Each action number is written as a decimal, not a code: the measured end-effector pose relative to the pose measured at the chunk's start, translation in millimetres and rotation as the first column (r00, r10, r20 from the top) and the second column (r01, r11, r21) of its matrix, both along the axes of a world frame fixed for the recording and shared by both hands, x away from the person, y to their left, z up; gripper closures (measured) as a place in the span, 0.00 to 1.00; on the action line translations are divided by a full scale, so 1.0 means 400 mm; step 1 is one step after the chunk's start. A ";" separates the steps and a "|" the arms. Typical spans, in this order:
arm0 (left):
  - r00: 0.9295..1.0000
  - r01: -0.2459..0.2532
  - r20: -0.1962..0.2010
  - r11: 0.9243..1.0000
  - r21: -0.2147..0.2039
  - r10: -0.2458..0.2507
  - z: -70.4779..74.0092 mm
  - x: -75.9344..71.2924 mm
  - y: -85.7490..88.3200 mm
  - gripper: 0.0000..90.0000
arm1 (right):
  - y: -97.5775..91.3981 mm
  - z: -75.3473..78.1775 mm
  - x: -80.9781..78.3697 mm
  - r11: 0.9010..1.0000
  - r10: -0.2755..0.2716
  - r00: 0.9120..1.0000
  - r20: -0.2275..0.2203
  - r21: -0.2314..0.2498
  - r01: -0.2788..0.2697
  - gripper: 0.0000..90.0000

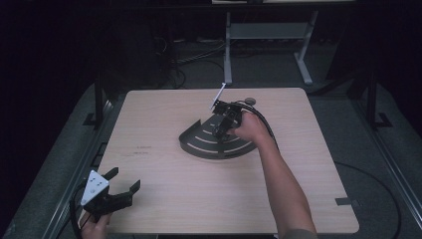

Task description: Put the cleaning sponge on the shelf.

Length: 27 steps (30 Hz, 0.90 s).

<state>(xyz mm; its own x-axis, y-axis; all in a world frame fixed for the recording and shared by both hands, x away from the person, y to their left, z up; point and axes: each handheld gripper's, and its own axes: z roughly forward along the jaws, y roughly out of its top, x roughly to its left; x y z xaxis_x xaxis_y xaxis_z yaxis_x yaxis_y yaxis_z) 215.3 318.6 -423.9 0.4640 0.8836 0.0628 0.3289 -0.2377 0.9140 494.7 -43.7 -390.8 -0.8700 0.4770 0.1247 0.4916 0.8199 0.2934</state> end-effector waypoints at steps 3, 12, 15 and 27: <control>1.000 0.000 0.001 1.000 0.005 0.000 -0.001 0.000 0.001 0.15 | -0.003 -0.012 0.010 1.000 -0.016 1.000 -0.009 -0.003 0.016 0.38; 1.000 -0.002 -0.004 1.000 0.002 0.002 -0.002 0.001 0.003 0.15 | 0.003 -0.033 0.026 0.999 -0.038 0.999 -0.016 -0.003 0.038 0.38; 1.000 0.000 -0.006 1.000 0.004 0.000 -0.002 0.002 0.002 0.15 | 0.004 -0.036 0.031 0.999 -0.044 0.999 -0.012 -0.001 0.044 0.38; 1.000 0.002 -0.005 1.000 0.002 -0.002 -0.002 0.002 0.000 0.15 | 0.023 -0.060 0.036 0.999 -0.051 0.998 -0.025 -0.015 0.050 0.38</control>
<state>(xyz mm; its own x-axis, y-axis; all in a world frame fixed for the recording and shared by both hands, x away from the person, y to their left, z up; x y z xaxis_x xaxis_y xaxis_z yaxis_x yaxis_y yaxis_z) 216.3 318.7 -424.7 0.4658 0.8827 0.0619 0.3330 -0.2397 0.9120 509.1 -34.7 -414.7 -0.8414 0.5222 0.1392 0.5397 0.7977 0.2691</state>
